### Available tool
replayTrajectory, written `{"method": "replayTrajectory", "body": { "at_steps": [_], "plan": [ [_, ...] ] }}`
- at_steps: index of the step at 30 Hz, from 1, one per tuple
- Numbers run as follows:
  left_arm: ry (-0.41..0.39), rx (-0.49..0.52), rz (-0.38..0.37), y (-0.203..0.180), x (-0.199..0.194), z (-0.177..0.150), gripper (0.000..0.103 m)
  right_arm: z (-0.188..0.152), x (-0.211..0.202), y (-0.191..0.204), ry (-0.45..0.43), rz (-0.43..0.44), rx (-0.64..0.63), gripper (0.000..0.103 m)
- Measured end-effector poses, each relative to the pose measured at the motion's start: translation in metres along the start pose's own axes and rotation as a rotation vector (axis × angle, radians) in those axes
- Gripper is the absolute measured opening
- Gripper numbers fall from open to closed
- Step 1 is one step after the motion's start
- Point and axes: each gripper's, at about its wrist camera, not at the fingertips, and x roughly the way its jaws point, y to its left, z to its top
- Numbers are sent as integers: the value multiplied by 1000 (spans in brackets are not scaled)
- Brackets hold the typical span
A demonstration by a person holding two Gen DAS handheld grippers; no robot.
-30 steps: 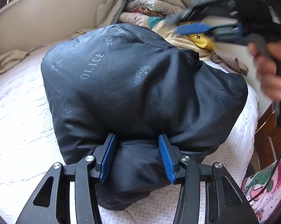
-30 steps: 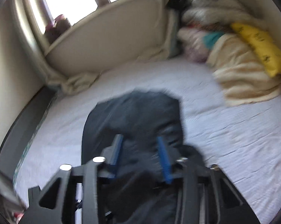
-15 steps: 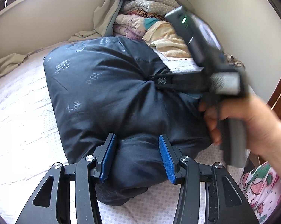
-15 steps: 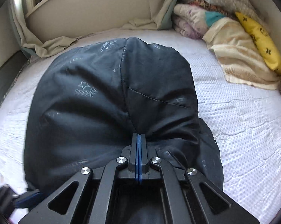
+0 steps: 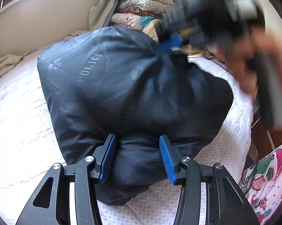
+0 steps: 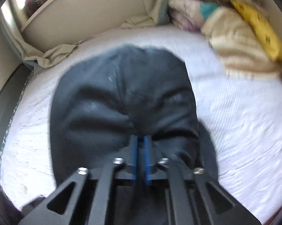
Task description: Fold large clothes
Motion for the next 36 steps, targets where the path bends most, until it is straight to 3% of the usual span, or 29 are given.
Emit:
{"method": "replayTrajectory", "body": {
  "at_steps": [4, 6, 9, 15, 26, 30, 34, 36],
  "plan": [
    [1, 5, -7, 1, 2, 1, 52, 48, -20, 47, -19, 29, -114, 25],
    [4, 6, -10, 0, 2, 2, 52, 71, -8, 66, 14, 44, -129, 25],
    [8, 8, -14, 0, 3, 3, 52, 90, 33, 81, 113, -12, -122, 25],
    [8, 9, -31, 2, 3, 3, 52, 74, 111, 50, 250, -59, 32, 24],
    [11, 9, -34, 4, 6, 3, 52, 49, 154, 24, 193, -14, 53, 11],
    [17, 10, -45, 7, 5, 2, 52, 50, 152, 25, 169, -17, 42, 11],
    [22, -2, -54, 12, 3, 4, 52, 56, 117, 31, 154, 0, 36, 19],
    [24, -7, -57, 14, 2, 5, 52, 54, 78, 35, 95, 49, 8, 41]
  ]
}}
